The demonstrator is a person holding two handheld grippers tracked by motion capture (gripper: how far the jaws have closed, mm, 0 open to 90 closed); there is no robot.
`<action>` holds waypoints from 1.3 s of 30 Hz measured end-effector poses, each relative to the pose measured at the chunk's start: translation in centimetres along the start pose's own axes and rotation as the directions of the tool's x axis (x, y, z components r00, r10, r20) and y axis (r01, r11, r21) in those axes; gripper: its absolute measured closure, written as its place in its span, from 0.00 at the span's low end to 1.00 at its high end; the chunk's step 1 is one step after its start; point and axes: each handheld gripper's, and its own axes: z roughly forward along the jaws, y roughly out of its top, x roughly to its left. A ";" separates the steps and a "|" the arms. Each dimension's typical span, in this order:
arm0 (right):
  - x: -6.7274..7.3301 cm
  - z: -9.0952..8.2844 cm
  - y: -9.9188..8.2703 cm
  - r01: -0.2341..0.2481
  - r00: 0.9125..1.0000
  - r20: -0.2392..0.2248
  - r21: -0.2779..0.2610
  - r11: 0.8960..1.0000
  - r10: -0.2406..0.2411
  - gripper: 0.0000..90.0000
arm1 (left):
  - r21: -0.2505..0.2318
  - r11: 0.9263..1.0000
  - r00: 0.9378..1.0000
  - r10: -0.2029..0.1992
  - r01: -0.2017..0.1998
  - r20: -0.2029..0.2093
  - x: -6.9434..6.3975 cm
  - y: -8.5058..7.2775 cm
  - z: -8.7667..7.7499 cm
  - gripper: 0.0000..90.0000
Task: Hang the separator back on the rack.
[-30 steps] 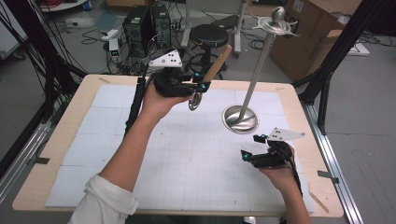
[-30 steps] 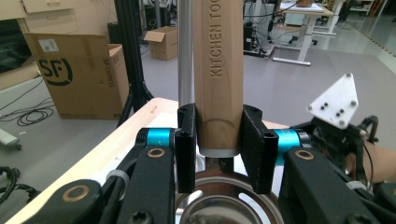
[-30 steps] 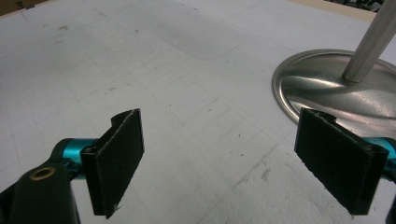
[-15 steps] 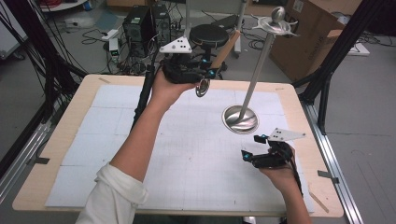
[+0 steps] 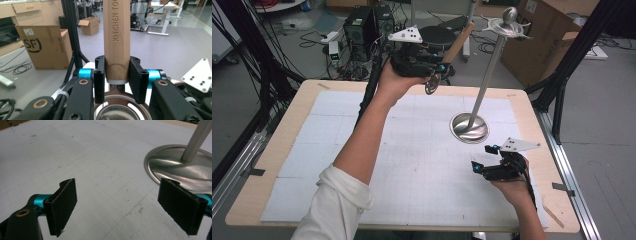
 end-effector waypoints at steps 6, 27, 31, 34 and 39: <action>-0.1 0.0 0.0 0.002 1.000 -0.002 -0.004 1.000 -0.002 0.16 | 0.010 1.000 1.000 0.006 -0.006 0.006 -0.1 0.6 0.8 0.77; 0.1 -0.1 0.0 0.003 1.000 -0.009 -0.008 1.000 -0.003 0.16 | 0.061 0.998 1.000 0.002 -0.003 0.018 -0.6 0.6 3.5 0.77; 0.1 -0.1 0.0 0.002 1.000 -0.009 -0.007 1.000 -0.002 0.16 | 0.081 0.997 1.000 0.002 -0.003 0.021 -0.6 0.5 4.2 0.77; 0.1 -0.1 0.0 0.001 1.000 -0.011 -0.003 1.000 -0.001 0.16 | 0.098 0.995 1.000 0.006 -0.008 0.017 -0.5 0.6 4.7 0.77; 0.0 -0.2 0.0 -0.001 1.000 -0.011 -0.009 1.000 0.000 0.16 | 0.118 0.993 1.000 -0.008 0.006 0.019 -0.7 0.8 5.5 0.77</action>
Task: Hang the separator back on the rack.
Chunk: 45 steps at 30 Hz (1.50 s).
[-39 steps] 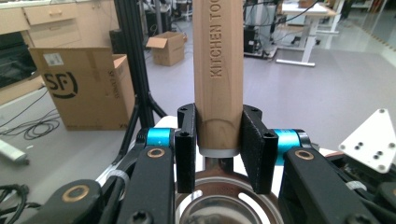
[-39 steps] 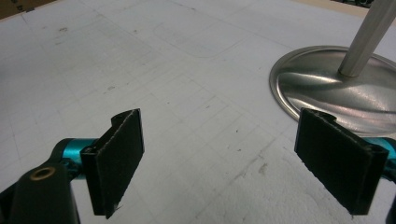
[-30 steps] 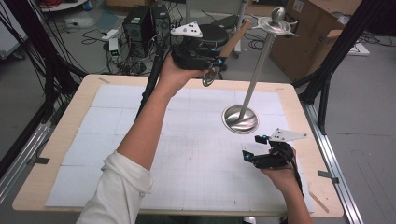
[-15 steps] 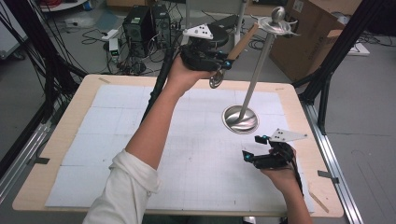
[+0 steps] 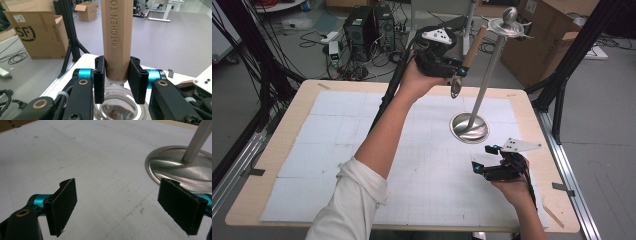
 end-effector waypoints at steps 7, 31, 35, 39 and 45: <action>0.0 0.0 0.0 0.005 1.000 -0.003 -0.001 1.000 -0.005 0.16 | 0.013 1.000 1.000 -0.024 0.024 0.001 0.1 -0.1 0.4 0.75; 0.4 0.1 0.1 0.017 1.000 0.001 0.009 1.000 -0.017 0.16 | 0.076 0.990 0.993 -0.114 0.117 -0.043 0.6 -3.0 -6.3 0.44; 0.4 0.2 0.1 0.024 1.000 0.004 0.010 1.000 -0.024 0.16 | 0.080 0.990 0.992 -0.112 0.116 -0.050 0.5 -3.9 -7.4 0.41; 0.5 0.2 0.2 0.021 1.000 0.004 0.010 1.000 -0.022 0.16 | 0.069 0.990 0.992 -0.116 0.120 -0.055 0.1 -5.0 -8.6 0.36; 0.5 0.3 0.1 0.023 1.000 0.003 0.015 1.000 -0.023 0.16 | 0.063 0.991 0.992 -0.114 0.118 -0.058 -0.1 -6.5 -10.1 0.34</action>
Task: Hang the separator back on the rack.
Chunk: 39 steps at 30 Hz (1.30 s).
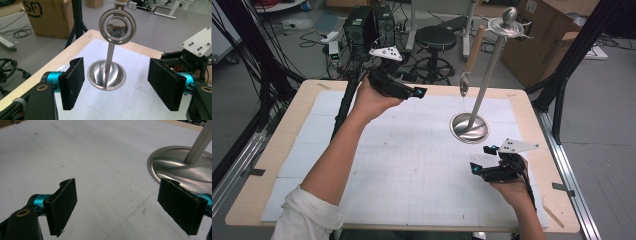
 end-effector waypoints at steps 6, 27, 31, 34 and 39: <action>0.1 0.2 0.0 0.004 1.000 0.001 0.007 1.000 -0.004 0.16 | -0.003 1.000 1.000 -0.006 0.006 -0.011 0.2 -1.0 -1.2 0.30; 0.4 0.4 0.0 0.010 1.000 0.000 0.017 1.000 -0.010 0.16 | -0.036 0.999 1.000 0.001 0.000 0.010 -2.2 -5.2 -5.3 0.18; 0.4 0.4 0.1 0.013 1.000 0.000 0.011 1.000 -0.013 0.16 | -0.027 1.000 1.000 0.002 -0.001 0.013 -2.8 -6.7 -5.8 0.16; 0.4 0.4 0.1 0.010 1.000 -0.005 0.017 1.000 -0.010 0.16 | -0.025 1.000 1.000 0.007 -0.007 0.009 -3.2 -7.6 -6.2 0.15; 0.3 0.4 0.1 0.006 1.000 -0.001 0.018 1.000 -0.006 0.16 | -0.022 1.000 1.000 -0.003 0.003 0.014 -3.8 -9.7 -6.7 0.14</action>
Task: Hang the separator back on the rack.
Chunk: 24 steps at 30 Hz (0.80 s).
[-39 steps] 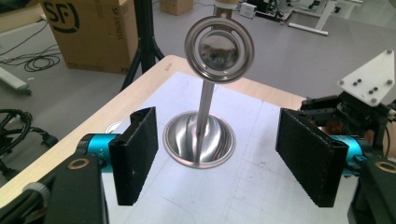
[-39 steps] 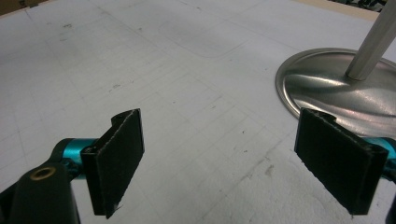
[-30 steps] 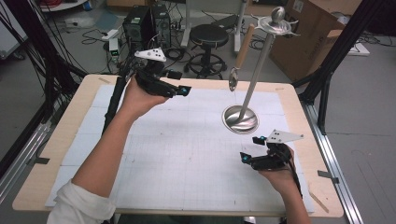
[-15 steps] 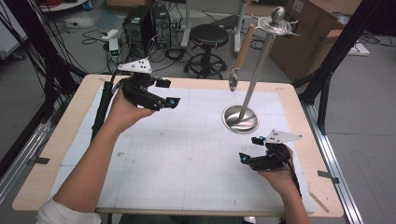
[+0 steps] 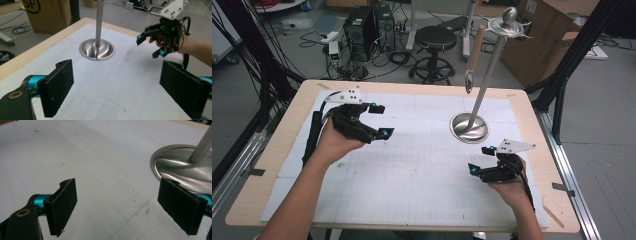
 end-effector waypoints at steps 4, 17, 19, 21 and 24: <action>0.1 0.1 0.0 0.003 1.000 -0.002 0.003 1.000 -0.003 0.16 | 0.040 0.999 1.000 0.007 -0.006 -0.029 -0.4 -1.6 -0.2 0.12; 0.1 0.3 -0.1 0.006 1.000 -0.007 0.014 1.000 -0.006 0.16 | 0.021 1.000 0.999 -0.018 0.019 -0.043 -1.8 -5.2 -1.4 0.09; 0.1 0.4 -0.1 0.005 1.000 -0.009 0.019 1.000 -0.005 0.16 | 0.026 0.999 0.999 -0.022 0.024 -0.043 -1.9 -6.0 -1.6 0.09; 0.2 0.5 -0.1 0.006 1.000 -0.009 0.020 1.000 -0.006 0.16 | 0.029 0.999 0.998 -0.035 0.037 -0.045 -2.0 -6.7 -1.5 0.09; 0.2 0.5 -0.2 0.005 1.000 -0.010 0.024 1.000 -0.005 0.16 | 0.045 0.998 0.998 -0.042 0.045 -0.053 -1.9 -7.2 -1.6 0.08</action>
